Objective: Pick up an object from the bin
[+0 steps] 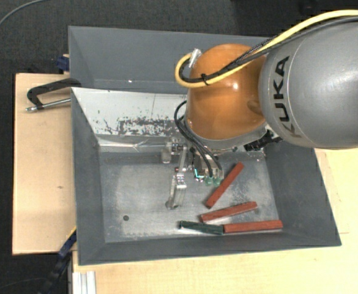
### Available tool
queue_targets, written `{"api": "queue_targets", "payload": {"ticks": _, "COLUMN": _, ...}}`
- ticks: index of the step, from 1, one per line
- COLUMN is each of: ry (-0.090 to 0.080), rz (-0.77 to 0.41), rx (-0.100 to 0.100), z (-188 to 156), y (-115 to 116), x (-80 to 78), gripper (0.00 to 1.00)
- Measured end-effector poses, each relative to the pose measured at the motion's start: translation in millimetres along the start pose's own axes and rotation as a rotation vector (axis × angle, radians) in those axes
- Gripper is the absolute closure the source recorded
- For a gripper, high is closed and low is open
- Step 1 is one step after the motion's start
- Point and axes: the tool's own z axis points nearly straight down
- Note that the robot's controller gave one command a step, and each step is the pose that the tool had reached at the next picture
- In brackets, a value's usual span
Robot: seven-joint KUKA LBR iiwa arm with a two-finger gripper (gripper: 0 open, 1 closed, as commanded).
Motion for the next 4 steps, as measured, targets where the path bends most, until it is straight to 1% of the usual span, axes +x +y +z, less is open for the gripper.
{"api": "queue_targets", "payload": {"ticks": 1, "ry": -0.003, "rz": 0.071, "rx": 0.003, "z": 75.9, "y": -86.0, "x": -32.0, "gripper": 0.00}}
{"api": "queue_targets", "payload": {"ticks": 2, "ry": -0.006, "rz": -0.255, "rx": 0.002, "z": 77.7, "y": -145.4, "x": 10.5, "gripper": 0.00}}
{"api": "queue_targets", "payload": {"ticks": 3, "ry": -0.015, "rz": -0.320, "rx": 0.002, "z": 153.9, "y": -169.5, "x": -65.1, "gripper": 0.00}}
{"api": "queue_targets", "payload": {"ticks": 4, "ry": -0.013, "rz": -0.320, "rx": 0.000, "z": 150.0, "y": -167.7, "x": -63.3, "gripper": 1.00}}
